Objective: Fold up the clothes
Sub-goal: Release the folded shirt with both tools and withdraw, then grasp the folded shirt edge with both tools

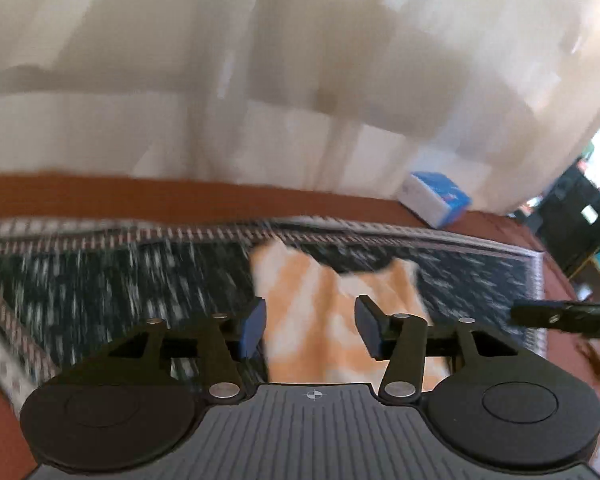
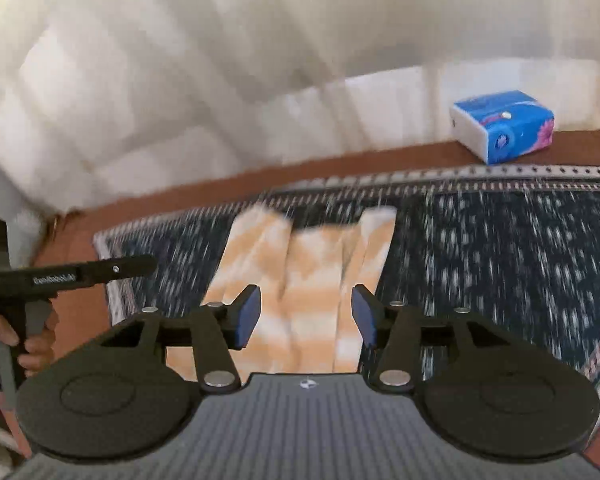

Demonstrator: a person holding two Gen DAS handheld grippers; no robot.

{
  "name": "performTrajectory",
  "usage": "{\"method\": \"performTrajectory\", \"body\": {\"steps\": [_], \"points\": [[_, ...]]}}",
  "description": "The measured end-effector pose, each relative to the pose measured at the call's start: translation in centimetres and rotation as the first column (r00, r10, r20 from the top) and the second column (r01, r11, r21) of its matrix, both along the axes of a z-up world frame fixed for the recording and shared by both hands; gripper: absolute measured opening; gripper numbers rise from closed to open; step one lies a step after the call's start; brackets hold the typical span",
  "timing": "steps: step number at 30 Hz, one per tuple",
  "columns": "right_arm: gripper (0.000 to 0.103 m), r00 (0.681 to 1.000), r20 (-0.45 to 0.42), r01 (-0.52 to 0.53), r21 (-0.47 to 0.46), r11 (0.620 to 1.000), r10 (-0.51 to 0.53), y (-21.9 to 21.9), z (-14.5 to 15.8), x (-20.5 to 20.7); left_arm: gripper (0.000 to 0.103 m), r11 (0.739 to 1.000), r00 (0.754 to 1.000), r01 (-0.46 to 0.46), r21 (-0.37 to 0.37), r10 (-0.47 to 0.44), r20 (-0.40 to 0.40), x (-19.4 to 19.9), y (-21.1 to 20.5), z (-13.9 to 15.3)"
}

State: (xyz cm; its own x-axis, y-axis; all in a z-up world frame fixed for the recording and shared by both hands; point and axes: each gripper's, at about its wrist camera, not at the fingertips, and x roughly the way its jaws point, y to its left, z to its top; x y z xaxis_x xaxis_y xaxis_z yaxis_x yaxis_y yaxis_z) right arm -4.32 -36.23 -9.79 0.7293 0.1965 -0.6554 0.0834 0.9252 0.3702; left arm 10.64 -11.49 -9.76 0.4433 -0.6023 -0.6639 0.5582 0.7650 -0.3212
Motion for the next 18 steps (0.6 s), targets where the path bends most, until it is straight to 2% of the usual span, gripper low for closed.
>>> {"method": "performTrajectory", "body": {"steps": [3, 9, 15, 18], "points": [[0.057, 0.999, -0.015, 0.03, 0.021, 0.999, -0.03, -1.7, -1.2, 3.4, 0.063, 1.0, 1.0, -0.017, 0.023, 0.017, -0.025, 3.2, -1.0, -1.9], [0.057, 0.994, -0.077, 0.082, 0.065, 0.995, -0.077, -3.9, -4.5, 7.2, 0.062, 0.998, 0.998, 0.043, 0.051, -0.04, -0.046, 5.7, -3.2, -4.6], [0.061, 0.991, -0.108, 0.083, 0.071, 0.994, -0.075, -5.2, -6.0, 9.6, 0.062, 0.998, 0.991, 0.045, 0.039, -0.04, -0.127, 7.6, -3.7, -6.9], [0.061, 0.99, -0.12, 0.083, 0.076, 0.994, -0.073, -5.5, -6.9, 10.6, 0.062, 0.999, 0.992, 0.048, 0.013, -0.046, -0.12, 7.7, -3.8, -7.4]]}}
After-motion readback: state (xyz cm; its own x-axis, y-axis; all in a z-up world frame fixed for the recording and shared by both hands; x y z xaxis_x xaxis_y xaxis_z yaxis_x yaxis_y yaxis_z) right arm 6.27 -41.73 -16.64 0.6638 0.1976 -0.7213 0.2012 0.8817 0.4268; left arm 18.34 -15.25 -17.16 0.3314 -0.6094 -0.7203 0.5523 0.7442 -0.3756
